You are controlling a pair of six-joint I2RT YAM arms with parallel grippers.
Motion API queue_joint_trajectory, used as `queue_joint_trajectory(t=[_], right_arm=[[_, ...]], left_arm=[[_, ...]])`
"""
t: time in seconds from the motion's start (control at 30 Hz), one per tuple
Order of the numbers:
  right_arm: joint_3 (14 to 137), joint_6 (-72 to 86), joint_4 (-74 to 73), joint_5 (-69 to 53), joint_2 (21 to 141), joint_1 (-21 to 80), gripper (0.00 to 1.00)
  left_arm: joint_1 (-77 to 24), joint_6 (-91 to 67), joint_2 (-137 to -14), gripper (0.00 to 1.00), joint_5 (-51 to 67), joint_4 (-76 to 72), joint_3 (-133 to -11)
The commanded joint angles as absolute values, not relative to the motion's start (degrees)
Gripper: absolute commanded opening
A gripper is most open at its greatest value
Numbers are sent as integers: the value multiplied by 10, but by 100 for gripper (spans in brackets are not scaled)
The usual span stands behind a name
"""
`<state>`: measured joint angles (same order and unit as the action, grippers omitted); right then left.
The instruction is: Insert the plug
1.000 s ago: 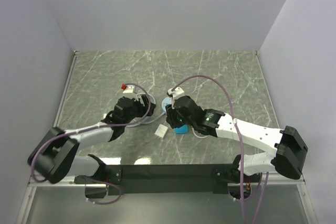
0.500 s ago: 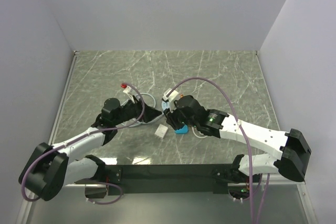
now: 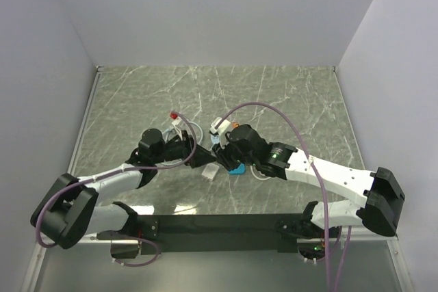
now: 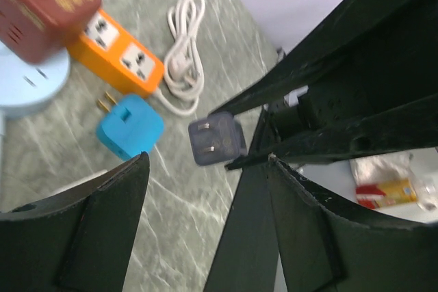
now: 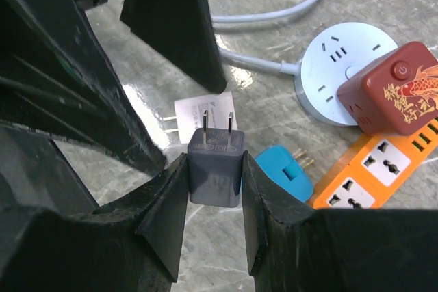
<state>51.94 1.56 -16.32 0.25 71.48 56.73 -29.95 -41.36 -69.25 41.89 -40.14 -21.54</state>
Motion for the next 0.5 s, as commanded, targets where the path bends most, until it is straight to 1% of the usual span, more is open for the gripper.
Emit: queue_joint_trajectory(t=[0.0,0.07,0.3,0.33,0.47], right_arm=[[536,4,-149,-16,713,567,0],[535,-10,-146,-25,712,567,0],[535,-16,-141,-50,719,576,0],[532,-15,-139,-50,718,577,0],[518,-9,-141,-31,703,577,0]], left_arm=[[-318,-407,-710,75,451,-430,-236],[-324,-397,-720,75,435,-411,-247],[-330,-416,-736,74,429,-447,-249],[-330,-422,-736,72,427,-457,-246],[-322,-416,-710,72,413,-447,-231]])
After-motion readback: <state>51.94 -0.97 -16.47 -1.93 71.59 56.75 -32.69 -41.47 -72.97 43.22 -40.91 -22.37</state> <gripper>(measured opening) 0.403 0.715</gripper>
